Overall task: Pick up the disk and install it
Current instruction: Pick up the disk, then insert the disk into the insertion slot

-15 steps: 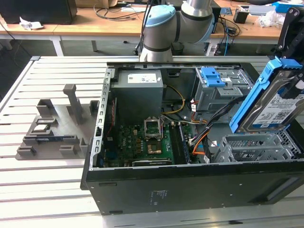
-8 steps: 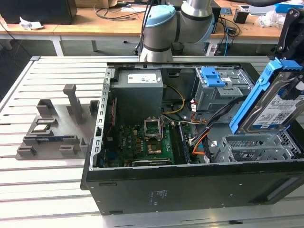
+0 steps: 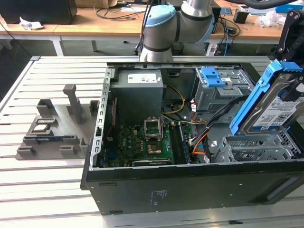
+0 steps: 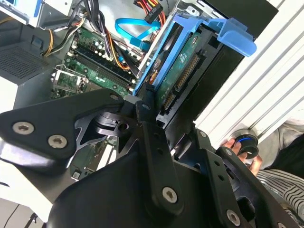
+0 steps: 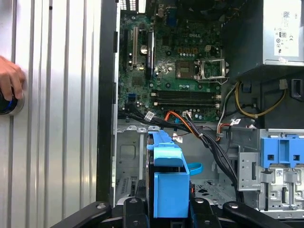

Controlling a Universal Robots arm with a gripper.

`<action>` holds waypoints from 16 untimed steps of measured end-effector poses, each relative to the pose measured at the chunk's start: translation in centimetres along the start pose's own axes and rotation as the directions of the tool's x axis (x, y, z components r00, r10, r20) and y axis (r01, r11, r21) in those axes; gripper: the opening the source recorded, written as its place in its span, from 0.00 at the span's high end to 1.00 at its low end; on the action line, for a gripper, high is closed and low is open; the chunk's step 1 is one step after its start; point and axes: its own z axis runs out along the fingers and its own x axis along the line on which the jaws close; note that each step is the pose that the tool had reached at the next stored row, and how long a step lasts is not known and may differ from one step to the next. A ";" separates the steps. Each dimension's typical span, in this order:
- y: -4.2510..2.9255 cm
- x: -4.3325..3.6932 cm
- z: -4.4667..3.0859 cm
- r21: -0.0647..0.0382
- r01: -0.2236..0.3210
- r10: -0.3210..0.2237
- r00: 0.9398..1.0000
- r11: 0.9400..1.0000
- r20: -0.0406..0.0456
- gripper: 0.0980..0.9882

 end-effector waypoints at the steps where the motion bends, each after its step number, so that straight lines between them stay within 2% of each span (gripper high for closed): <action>1: 0.00 0.02 0.02 0.000 0.000 0.000 1.000 1.000 0.000 0.70; 14: -0.01 0.39 0.25 0.000 0.000 0.000 1.000 1.000 0.000 0.70; 16: -0.02 0.54 0.47 0.000 0.000 0.000 1.000 1.000 0.000 0.70</action>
